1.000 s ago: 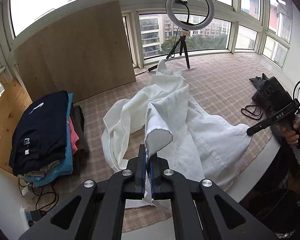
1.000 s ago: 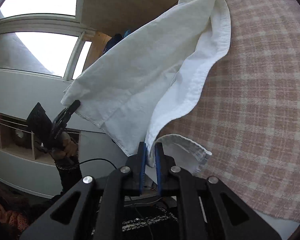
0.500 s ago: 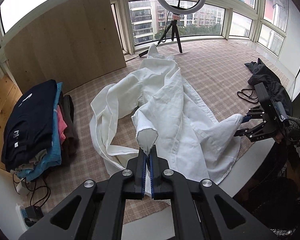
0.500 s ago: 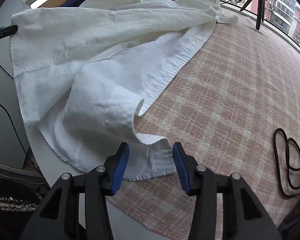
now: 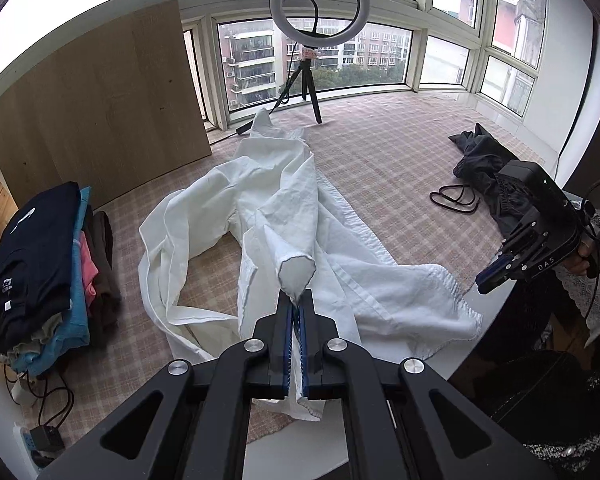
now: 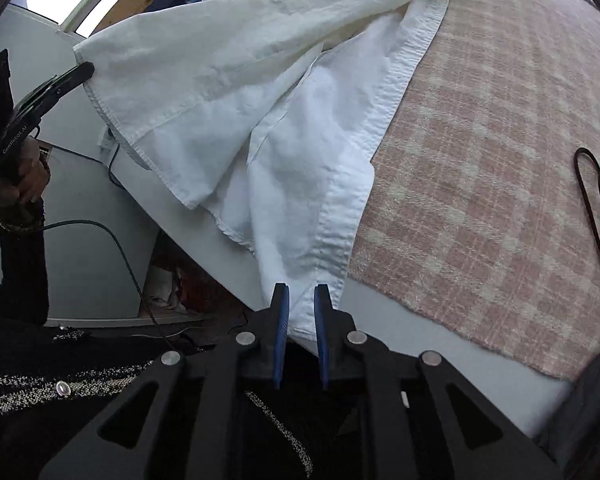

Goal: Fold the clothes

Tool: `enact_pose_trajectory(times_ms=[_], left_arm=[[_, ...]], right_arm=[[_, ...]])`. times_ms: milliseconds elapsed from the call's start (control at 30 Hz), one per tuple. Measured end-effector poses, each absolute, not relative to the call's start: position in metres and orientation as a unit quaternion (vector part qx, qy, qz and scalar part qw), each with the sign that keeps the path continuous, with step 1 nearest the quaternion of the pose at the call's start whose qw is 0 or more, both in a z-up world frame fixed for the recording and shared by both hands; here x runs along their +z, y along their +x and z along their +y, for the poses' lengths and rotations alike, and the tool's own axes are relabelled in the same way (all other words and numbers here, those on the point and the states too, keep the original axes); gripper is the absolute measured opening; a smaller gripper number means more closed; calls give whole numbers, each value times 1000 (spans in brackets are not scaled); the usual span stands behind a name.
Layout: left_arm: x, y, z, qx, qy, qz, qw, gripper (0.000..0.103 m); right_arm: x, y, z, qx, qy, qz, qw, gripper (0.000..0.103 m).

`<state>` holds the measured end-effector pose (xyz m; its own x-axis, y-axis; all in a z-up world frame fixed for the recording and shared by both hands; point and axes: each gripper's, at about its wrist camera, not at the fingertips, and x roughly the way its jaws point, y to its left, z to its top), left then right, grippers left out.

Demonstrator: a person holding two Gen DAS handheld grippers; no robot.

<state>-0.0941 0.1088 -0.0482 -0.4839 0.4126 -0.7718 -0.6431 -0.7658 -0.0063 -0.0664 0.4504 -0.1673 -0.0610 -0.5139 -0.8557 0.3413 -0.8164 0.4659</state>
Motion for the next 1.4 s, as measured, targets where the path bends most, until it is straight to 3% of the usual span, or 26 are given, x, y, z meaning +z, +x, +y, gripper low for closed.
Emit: enact_pose_trajectory(times_ms=[33,67,133,300,500,833,967,1000,1100,1267,1400], left_arm=[[-48,-91,112,849,-402,141,313,3],[-48,-88,115,849,-403,136,315,3],[-48,-81,122,847,-408,124,317,2],[-58,-66,141,828,-449,57,330,2],[-87,-38,170,821,-491,62,286,2],[-96,-88,70,872,-487,-5,54,3],[-110,-117,31,866,-496,-36,50,6],[-113,-123,28,863,-500,-41,57,10],[-125,-138,26,851,-514,-51,95,37],[-145,-169,20,829,-540,-50,135,50],[-167,-188,20,803,-564,-75,179,52]], right_arm=[[-157,-85,456,-740,605,-77,285,23],[-147,-106,459,-755,591,-83,274,41],[-129,-152,459,-781,563,-95,252,58],[-137,-269,451,-785,556,-154,227,58],[-188,-360,421,-745,609,-171,211,58],[-214,-378,387,-704,641,-150,268,58],[-210,-374,383,-706,640,-136,271,58],[-210,-372,383,-706,641,-135,270,58],[-205,-361,383,-706,640,-134,271,58],[-176,-325,396,-709,638,-145,262,58],[-137,-297,406,-722,628,-143,251,58]])
